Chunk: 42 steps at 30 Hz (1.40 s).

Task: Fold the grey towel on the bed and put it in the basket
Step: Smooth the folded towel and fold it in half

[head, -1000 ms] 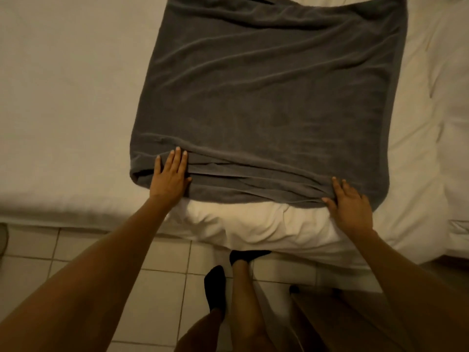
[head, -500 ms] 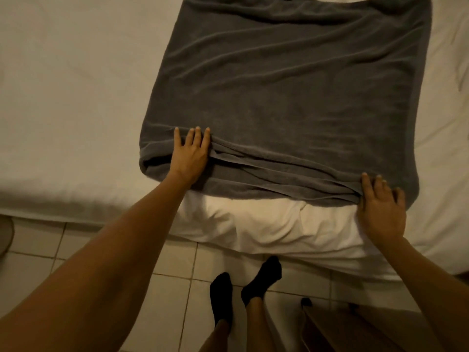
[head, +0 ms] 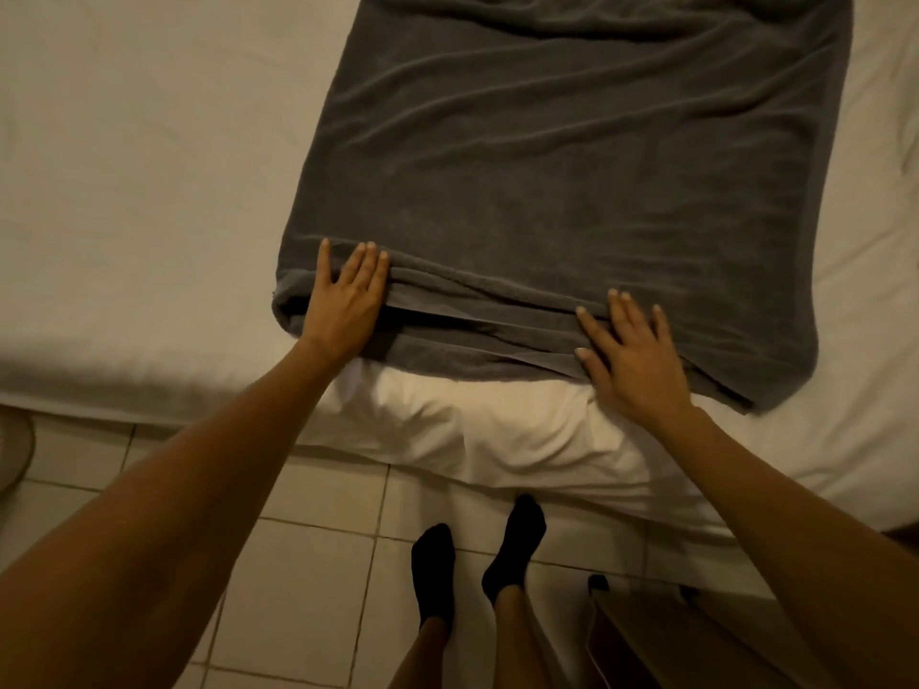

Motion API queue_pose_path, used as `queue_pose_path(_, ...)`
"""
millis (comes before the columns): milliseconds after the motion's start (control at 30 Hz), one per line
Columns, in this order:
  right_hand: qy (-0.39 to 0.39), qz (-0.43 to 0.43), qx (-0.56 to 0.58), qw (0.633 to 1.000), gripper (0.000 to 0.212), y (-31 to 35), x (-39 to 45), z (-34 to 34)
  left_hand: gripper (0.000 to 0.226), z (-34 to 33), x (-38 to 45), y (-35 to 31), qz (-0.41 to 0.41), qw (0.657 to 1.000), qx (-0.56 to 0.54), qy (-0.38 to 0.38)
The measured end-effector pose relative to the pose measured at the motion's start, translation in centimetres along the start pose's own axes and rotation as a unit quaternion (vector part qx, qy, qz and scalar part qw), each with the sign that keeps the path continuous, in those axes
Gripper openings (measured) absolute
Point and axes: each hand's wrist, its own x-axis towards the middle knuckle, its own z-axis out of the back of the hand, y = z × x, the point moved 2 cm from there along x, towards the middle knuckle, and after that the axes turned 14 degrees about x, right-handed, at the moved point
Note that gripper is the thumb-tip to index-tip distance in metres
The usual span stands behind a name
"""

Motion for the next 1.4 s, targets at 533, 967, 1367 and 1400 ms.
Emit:
queue_pose_path(533,0.044,-0.046,-0.031,0.997,0.062,6.8,1.2,-3.4,0.067,-2.7,-1.6,5.1,0.143,0.988,-0.057,0.027)
queue_pose_path(967,0.056,-0.078,0.007,0.995,0.077,8.0,-5.7,-4.7,0.074,-6.1,-10.2,3.4,0.092,0.990,-0.055,0.090)
queue_pose_path(1367,-0.040,-0.216,0.012,0.975,0.073,-3.8,-9.1,-0.5,0.080,1.0,-7.7,-6.3,-0.106,0.980,-0.167,0.027)
queue_pose_path(1400,-0.045,-0.231,0.017,0.972,0.072,-5.1,-9.4,-0.4,0.078,1.8,-7.1,-7.7,-0.115,0.978,-0.171,0.025)
